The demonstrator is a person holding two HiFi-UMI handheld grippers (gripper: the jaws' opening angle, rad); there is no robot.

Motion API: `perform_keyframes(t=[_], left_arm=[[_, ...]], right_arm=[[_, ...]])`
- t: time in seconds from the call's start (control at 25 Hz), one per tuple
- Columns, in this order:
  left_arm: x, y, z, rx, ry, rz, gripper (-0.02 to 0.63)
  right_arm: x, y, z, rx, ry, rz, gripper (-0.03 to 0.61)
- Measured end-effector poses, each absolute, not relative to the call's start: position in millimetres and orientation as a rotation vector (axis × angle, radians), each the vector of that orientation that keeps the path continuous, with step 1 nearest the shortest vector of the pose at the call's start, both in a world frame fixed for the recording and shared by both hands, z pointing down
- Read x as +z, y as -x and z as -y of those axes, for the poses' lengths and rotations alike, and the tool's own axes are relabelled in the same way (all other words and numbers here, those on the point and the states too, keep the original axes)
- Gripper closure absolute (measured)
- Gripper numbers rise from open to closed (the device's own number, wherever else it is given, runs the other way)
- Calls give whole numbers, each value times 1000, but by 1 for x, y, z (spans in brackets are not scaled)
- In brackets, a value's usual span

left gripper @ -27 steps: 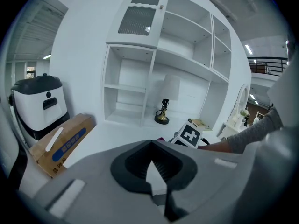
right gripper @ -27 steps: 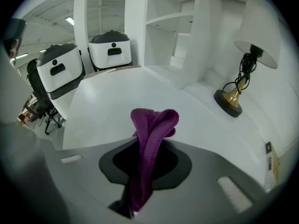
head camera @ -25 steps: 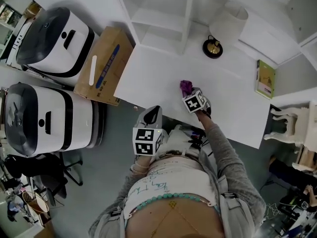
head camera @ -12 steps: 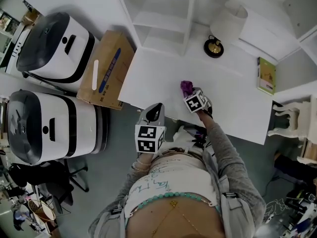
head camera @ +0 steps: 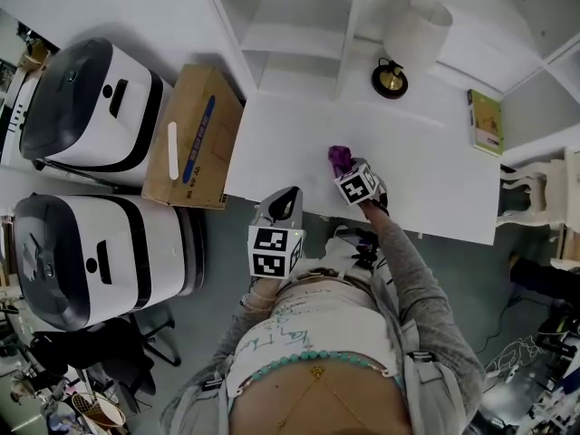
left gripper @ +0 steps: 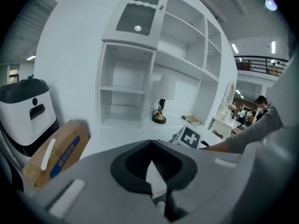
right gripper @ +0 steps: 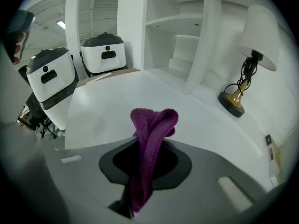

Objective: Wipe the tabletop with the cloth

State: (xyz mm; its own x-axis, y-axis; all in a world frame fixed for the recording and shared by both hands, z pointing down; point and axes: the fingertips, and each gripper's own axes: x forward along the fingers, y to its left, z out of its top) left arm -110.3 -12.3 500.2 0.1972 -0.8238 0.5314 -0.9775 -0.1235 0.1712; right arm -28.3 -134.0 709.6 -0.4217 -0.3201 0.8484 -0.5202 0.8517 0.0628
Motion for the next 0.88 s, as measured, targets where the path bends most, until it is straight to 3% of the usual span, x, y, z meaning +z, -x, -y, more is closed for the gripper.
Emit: perform_keyframes(t=[0.88], left_arm=[[504, 155, 15, 410, -2063, 1598, 609]], right_arm=[[710, 79, 123, 266, -638, 2036, 503]])
